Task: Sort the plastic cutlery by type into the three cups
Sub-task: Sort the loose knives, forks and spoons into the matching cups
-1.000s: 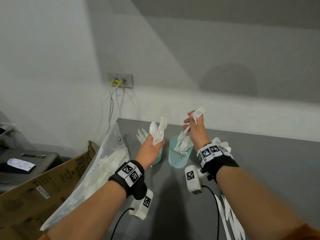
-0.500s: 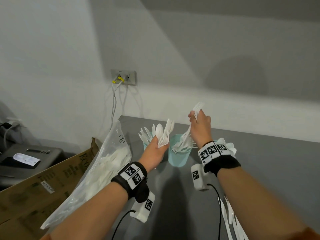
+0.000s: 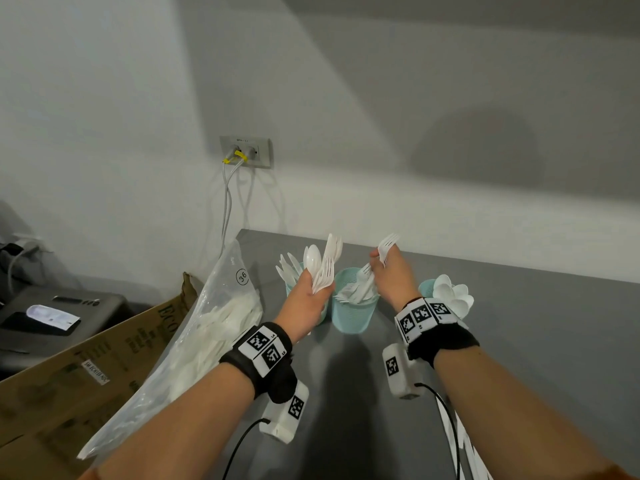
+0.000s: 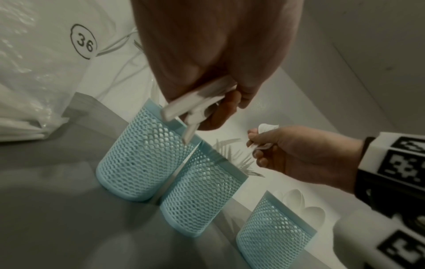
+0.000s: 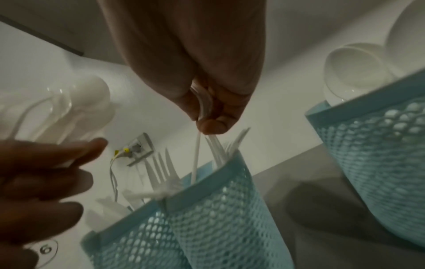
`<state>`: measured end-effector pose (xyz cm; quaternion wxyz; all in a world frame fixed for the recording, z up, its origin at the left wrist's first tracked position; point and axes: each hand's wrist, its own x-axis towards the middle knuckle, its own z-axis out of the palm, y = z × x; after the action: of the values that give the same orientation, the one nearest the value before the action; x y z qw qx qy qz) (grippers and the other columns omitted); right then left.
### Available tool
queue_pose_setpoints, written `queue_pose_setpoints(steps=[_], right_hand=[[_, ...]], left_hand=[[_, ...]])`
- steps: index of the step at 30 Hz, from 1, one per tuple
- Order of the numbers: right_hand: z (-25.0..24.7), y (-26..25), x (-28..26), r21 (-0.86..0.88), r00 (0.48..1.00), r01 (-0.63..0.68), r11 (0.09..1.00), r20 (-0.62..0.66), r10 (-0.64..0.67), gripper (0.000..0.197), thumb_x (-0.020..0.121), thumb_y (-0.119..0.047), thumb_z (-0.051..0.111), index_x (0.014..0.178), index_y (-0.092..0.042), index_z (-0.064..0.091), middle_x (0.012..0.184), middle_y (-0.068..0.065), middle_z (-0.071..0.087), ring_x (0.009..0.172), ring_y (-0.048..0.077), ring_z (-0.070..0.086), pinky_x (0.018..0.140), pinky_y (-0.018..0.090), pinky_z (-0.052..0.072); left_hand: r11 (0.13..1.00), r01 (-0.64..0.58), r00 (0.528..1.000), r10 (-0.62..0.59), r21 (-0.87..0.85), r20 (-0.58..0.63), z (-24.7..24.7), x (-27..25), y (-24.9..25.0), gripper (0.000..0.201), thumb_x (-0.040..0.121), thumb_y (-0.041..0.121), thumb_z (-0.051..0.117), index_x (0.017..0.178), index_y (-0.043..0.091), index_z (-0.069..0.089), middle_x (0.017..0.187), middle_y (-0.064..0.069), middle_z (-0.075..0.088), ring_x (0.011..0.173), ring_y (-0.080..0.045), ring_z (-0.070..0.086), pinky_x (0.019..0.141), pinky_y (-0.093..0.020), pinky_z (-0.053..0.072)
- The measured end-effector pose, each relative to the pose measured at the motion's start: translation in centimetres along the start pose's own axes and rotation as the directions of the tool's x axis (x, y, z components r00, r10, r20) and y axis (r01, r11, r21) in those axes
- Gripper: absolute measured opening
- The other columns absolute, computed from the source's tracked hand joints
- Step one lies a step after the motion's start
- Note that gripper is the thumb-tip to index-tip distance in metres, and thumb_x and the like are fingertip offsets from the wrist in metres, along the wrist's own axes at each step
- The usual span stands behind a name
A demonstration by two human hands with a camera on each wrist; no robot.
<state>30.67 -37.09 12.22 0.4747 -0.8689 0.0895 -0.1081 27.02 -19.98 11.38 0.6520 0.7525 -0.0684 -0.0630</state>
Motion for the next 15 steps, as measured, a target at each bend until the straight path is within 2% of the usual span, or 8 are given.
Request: queue_pose_setpoints(steps=[2,4,6,8,9,11,13,15], right_hand=[[-0.3,-0.2,0.2,0.036,0.999,0.023,0.999,-0.028,-0.022,0.006,0.095,-0.012,0.047,0.095,-0.018,0.049,0.092,0.007,0.059,0.08,0.025,0.057,0.079,0.038,0.05],[-0.3,-0.5,0.2,0.046,1.0,0.019,0.999,-0.004,-0.019,0.011,0.09,-0.014,0.056,0.089,-0.022,0.048,0.087,0.008,0.059,0.07,0.022,0.057,0.072,0.038,0.052],[-0.1,-0.7,-0.1,0.029,0.998,-0.002,1.0,0.061,0.0,0.017,0.084,-0.018,0.066,0.087,-0.023,0.051,0.085,0.007,0.059,0.064,0.018,0.055,0.068,0.035,0.05],[0.0,-0.5,-0.6,0.003,0.998,-0.005,1.0,0.065,0.005,0.024,0.08,-0.027,0.071,0.096,-0.019,0.055,0.09,0.002,0.058,0.074,0.016,0.057,0.073,0.032,0.048],[0.1,-0.2,-0.8,-0.018,0.999,0.001,1.0,0.049,0.0,0.027,0.081,-0.03,0.07,0.101,-0.019,0.057,0.094,0.002,0.057,0.08,0.016,0.057,0.076,0.03,0.047],[0.2,0.2,-1.2,-0.071,0.999,0.035,0.997,0.042,-0.032,0.02,0.088,-0.026,0.06,0.105,-0.015,0.06,0.105,0.006,0.057,0.086,0.015,0.053,0.079,0.026,0.04],[0.6,0.6,-1.3,-0.117,0.997,0.049,0.992,0.069,-0.041,0.019,0.094,-0.014,0.047,0.108,-0.01,0.06,0.116,0.011,0.055,0.09,0.012,0.049,0.08,0.02,0.034],[0.7,0.9,-1.4,-0.115,0.997,0.007,0.993,0.08,0.002,0.025,0.096,-0.006,0.039,0.114,-0.006,0.057,0.123,0.013,0.053,0.099,0.016,0.051,0.083,0.019,0.033]], left_hand=[[1.0,0.0,1.0,0.0,-0.004,0.003,0.0,-0.1,0.2,0.032,0.098,0.021,0.05,0.129,0.013,0.046,0.077,0.014,0.049,0.06,0.002,0.043,0.071,-0.033,0.046],[1.0,0.0,1.0,0.0,-0.006,0.002,0.1,-0.3,0.4,0.032,0.098,0.019,0.049,0.129,0.012,0.045,0.077,0.014,0.049,0.059,0.001,0.043,0.072,-0.042,0.048],[1.0,-0.003,1.0,0.003,-0.023,-0.001,0.1,-0.5,0.6,0.032,0.098,0.018,0.048,0.129,0.012,0.045,0.076,0.014,0.049,0.057,0.002,0.043,0.064,-0.035,0.049],[1.0,-0.006,1.0,0.006,-0.027,-0.002,0.1,-0.6,0.5,0.032,0.098,0.017,0.048,0.129,0.012,0.045,0.075,0.014,0.049,0.056,0.002,0.043,0.057,-0.028,0.046],[1.0,-0.004,1.0,0.004,-0.025,-0.004,0.1,-0.6,0.4,0.031,0.098,0.018,0.049,0.129,0.013,0.046,0.075,0.014,0.049,0.056,0.002,0.043,0.055,-0.023,0.044],[1.0,0.012,1.0,-0.012,-0.016,-0.013,-0.1,-0.6,0.1,0.03,0.098,0.02,0.05,0.127,0.015,0.046,0.074,0.012,0.049,0.055,0.001,0.042,0.052,-0.014,0.037],[0.999,0.036,0.999,-0.036,-0.019,-0.015,-0.2,-0.5,-0.2,0.029,0.097,0.021,0.05,0.126,0.016,0.047,0.073,0.007,0.048,0.052,-0.004,0.038,0.05,-0.016,0.034],[0.998,0.051,0.999,-0.051,-0.037,-0.005,-0.2,-0.4,-0.4,0.029,0.097,0.021,0.05,0.126,0.016,0.046,0.072,0.002,0.045,0.052,-0.008,0.032,0.048,-0.023,0.03]])
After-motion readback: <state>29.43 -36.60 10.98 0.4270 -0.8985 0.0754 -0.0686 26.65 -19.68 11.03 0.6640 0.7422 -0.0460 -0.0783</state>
